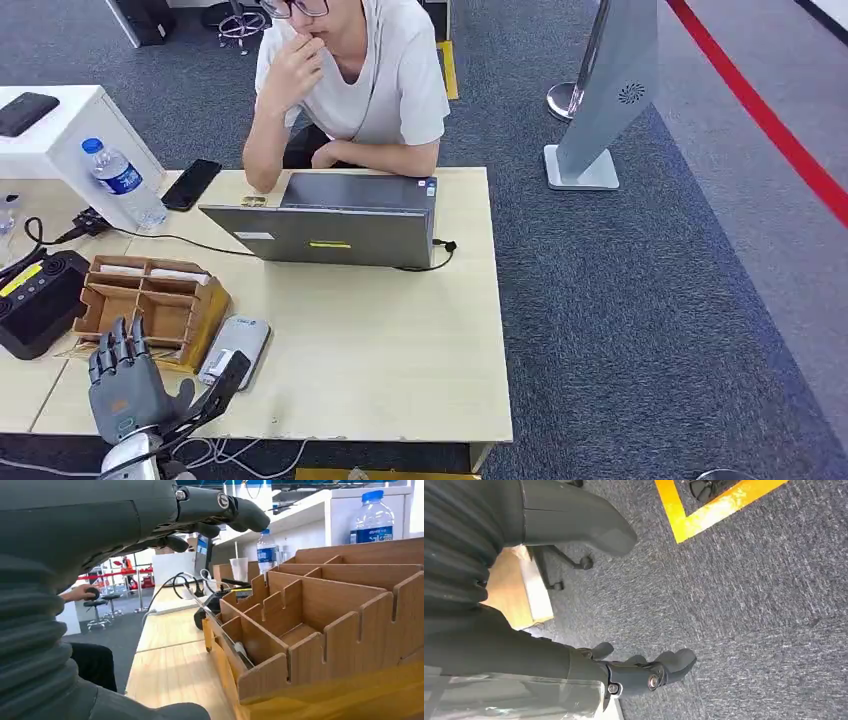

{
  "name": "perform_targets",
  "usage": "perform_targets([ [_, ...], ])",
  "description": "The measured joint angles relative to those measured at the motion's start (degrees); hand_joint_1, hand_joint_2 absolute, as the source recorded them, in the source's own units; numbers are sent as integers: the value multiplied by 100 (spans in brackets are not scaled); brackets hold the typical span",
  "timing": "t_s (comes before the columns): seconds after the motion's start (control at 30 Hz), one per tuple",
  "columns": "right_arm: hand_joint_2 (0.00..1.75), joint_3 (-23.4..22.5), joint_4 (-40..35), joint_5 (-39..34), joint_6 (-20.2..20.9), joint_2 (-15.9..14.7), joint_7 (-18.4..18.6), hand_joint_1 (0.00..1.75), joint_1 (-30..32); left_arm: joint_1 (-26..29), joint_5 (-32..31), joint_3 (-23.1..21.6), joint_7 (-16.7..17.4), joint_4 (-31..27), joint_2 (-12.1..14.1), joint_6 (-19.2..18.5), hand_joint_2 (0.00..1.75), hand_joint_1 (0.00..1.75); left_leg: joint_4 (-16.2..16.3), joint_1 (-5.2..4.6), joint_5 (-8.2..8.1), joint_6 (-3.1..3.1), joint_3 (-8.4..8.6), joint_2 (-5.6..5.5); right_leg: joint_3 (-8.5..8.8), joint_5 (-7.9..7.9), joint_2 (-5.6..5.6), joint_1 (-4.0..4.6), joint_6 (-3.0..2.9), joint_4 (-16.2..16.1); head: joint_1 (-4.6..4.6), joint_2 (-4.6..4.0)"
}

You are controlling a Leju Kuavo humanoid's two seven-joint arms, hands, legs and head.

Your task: Pass the card to the sensor for recognition and then transmit it.

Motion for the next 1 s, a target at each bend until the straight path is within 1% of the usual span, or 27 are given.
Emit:
perform_targets([
  [0.27,175,0,0,0,0,-2,-2,0,0,-4,0,0,-116,44,-9,2,175,0,0,0,0,0,0,0,0,0,0,0,0,0,0,0],
  [0.57,175,0,0,0,0,-4,-2,0,0,-5,0,0,-144,81,-9,2,175,0,0,0,0,0,0,0,0,0,0,0,0,0,0,0],
  [0.83,175,0,0,-2,2,-7,-20,0,1,-10,0,2,-280,105,-15,15,175,0,0,0,0,0,0,0,0,0,0,0,0,0,0,0],
  [1.0,175,0,0,-2,2,-9,-22,0,1,-16,2,2,-295,142,-17,17,175,0,0,0,0,0,0,0,0,0,0,0,0,0,0,0],
])
